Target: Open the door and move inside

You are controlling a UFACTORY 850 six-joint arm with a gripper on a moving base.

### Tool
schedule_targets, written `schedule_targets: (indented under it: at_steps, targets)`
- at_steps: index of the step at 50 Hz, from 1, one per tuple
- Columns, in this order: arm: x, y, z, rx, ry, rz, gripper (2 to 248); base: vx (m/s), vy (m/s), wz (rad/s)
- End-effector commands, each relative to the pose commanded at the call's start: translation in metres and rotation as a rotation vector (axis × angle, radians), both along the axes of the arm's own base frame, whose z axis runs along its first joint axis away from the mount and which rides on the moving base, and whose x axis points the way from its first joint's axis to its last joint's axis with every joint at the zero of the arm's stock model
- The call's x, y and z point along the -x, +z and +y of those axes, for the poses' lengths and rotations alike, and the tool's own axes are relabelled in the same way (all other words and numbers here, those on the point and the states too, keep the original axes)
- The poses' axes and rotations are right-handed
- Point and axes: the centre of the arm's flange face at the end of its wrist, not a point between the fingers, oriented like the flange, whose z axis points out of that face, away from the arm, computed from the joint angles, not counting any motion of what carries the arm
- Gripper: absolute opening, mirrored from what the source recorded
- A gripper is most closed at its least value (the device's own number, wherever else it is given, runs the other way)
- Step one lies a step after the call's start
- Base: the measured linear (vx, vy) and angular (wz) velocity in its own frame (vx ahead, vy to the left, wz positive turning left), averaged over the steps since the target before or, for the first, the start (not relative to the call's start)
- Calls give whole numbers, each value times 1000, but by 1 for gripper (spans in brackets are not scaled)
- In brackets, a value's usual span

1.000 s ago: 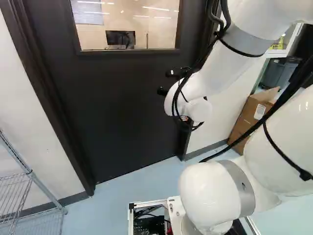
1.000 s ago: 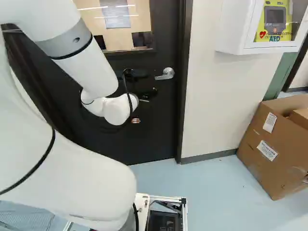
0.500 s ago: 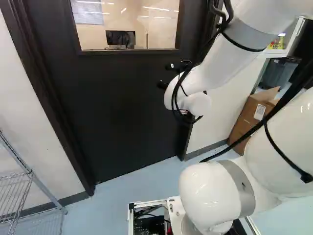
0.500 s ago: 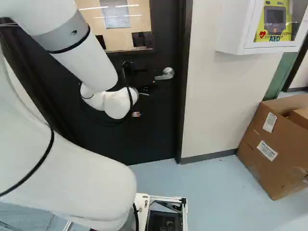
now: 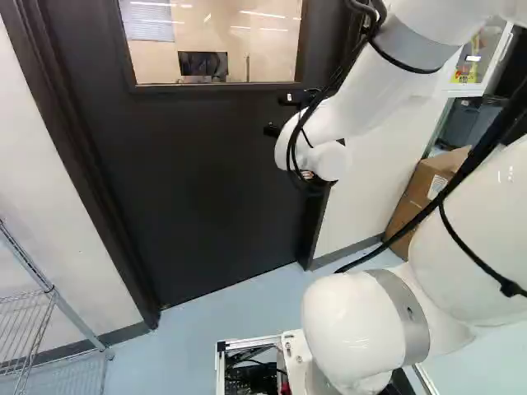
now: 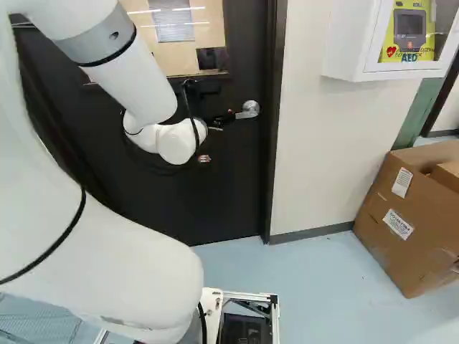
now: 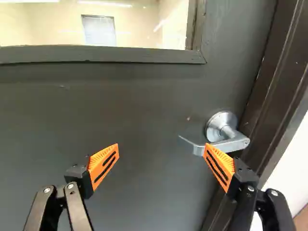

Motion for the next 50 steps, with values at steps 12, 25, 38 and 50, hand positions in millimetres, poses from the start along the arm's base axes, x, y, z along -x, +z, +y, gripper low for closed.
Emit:
schedule_targets:
  at_steps: [12, 25, 38, 50]
  targets:
    - [-18, 7, 0, 0, 0, -9, 247, 0, 0, 0]
    - [-36, 6, 0, 0, 0, -2, 247, 0, 0, 0]
    - [-44, -5, 0, 0, 0, 25, 247, 0, 0, 0]
    - [-45, -17, 0, 0, 0, 53, 247, 0, 0, 0]
